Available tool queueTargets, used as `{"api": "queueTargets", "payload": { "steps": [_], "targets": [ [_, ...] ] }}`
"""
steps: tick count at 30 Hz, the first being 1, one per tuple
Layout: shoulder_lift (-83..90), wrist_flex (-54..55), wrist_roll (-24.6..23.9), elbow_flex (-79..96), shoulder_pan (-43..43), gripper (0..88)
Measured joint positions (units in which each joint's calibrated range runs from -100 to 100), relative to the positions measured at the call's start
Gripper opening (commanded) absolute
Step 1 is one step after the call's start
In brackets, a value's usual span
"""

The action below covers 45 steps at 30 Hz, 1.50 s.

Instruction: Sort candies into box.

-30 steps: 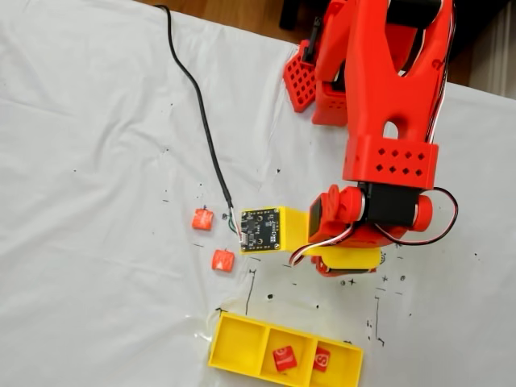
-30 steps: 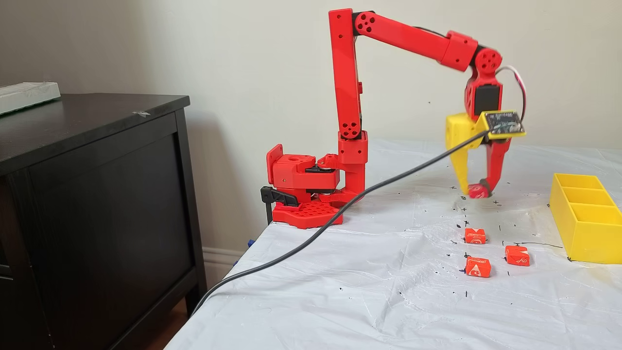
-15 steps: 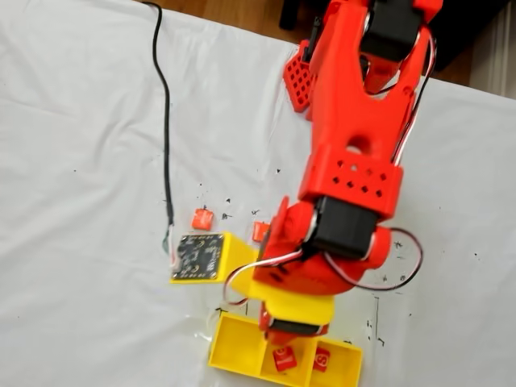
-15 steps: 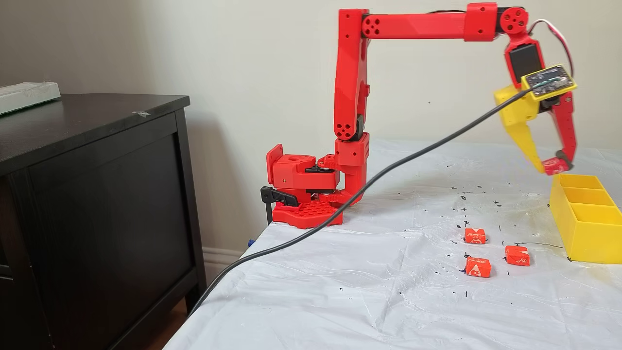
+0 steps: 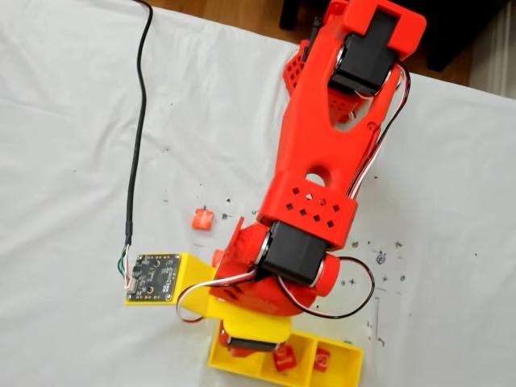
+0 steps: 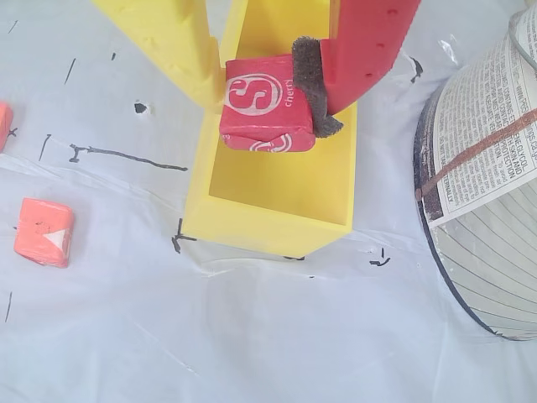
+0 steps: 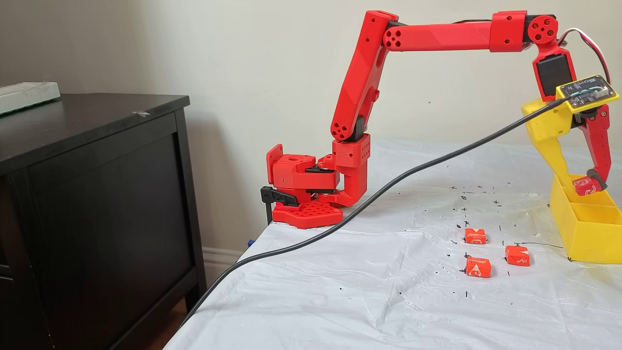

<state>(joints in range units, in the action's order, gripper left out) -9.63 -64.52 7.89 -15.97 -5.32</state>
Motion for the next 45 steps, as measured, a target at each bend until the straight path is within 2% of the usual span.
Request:
{"api": "queueTargets", "payload": {
  "steps": [8, 10, 11, 14, 19, 23, 26, 30, 31, 38, 45],
  "targets": [
    [-2.4, 0.9, 0.0, -1.4, 0.0, 0.9],
    [-2.4, 0.9, 0.0, -1.4, 0.0, 10.8],
    [-2.4, 0.9, 0.0, -1.4, 0.0, 22.8],
    [-2.5, 0.9, 0.0, -1.4, 0.0, 37.8],
    [-2.5, 0.9, 0.8, -1.4, 0.0, 41.6],
    [-2.5, 0.9, 0.9, -1.4, 0.0, 40.1],
    [-2.5, 0.6, 0.9, -1.4, 0.0, 32.3],
    [-2.5, 0.5, 0.9, -0.9, 0.0, 3.0],
    [-2.0, 0.5, 0.9, 0.0, 0.0, 0.2],
    [7.3, 0.2, 0.9, 11.6, 0.0, 0.2],
    [20.6, -0.7, 2.8, 27.4, -0.2, 0.2]
  ]
}}
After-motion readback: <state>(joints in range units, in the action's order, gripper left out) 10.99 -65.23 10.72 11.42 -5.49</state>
